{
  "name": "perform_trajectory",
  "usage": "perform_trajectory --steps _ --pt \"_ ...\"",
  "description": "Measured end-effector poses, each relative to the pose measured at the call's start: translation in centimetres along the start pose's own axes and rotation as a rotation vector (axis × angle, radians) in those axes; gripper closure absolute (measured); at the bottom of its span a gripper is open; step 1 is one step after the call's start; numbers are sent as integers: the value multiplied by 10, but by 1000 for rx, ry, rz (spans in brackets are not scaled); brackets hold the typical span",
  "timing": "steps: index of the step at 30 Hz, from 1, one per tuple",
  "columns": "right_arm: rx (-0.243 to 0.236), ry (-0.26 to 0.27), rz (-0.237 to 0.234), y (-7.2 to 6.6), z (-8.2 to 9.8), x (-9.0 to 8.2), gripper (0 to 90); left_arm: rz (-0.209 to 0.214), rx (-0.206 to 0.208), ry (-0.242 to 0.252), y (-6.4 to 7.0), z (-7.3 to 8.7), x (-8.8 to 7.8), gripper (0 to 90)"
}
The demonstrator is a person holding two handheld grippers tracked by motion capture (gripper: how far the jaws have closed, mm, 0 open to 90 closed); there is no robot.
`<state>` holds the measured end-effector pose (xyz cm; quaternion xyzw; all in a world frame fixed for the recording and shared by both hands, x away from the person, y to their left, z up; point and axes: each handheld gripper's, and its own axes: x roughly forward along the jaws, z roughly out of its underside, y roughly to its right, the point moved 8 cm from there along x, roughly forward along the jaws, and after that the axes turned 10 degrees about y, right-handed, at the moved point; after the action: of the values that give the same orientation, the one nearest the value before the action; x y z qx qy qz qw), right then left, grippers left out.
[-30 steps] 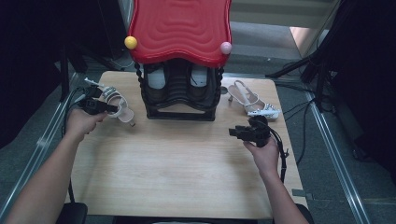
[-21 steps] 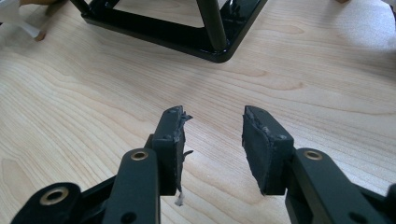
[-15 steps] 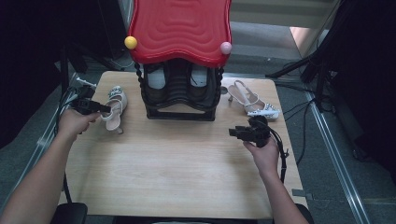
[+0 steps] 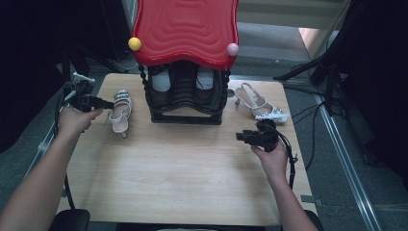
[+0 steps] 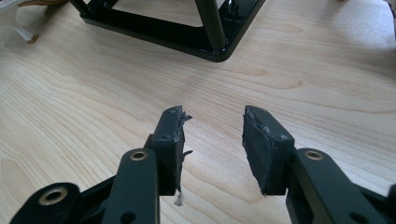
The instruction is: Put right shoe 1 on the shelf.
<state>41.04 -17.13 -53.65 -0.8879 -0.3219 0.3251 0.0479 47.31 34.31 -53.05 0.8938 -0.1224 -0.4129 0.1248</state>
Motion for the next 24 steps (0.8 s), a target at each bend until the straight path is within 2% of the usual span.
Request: perform_trajectory --steps 2,4,6,10,13,19,24 --pt "-3 -2 -2 0 0 0 593 0 -9 -11 -1 4 6 588" --pt "-3 -3 -1 0 0 0 592 -2 1 -25 0 9 12 579" --pt "-1 1 0 0 0 0 592 -1 -27 -6 1 10 16 572" --pt "3 -5 -1 0 1 0 591 -8 -39 -16 -1 12 21 588" --pt "-2 -7 0 -1 1 0 589 -36 -38 -16 0 11 25 598" --pt "-3 -7 0 -1 1 0 587 -60 -45 -34 -4 10 26 688" --pt "-3 -8 0 -2 1 1 585 -71 -67 -45 -8 10 26 784"
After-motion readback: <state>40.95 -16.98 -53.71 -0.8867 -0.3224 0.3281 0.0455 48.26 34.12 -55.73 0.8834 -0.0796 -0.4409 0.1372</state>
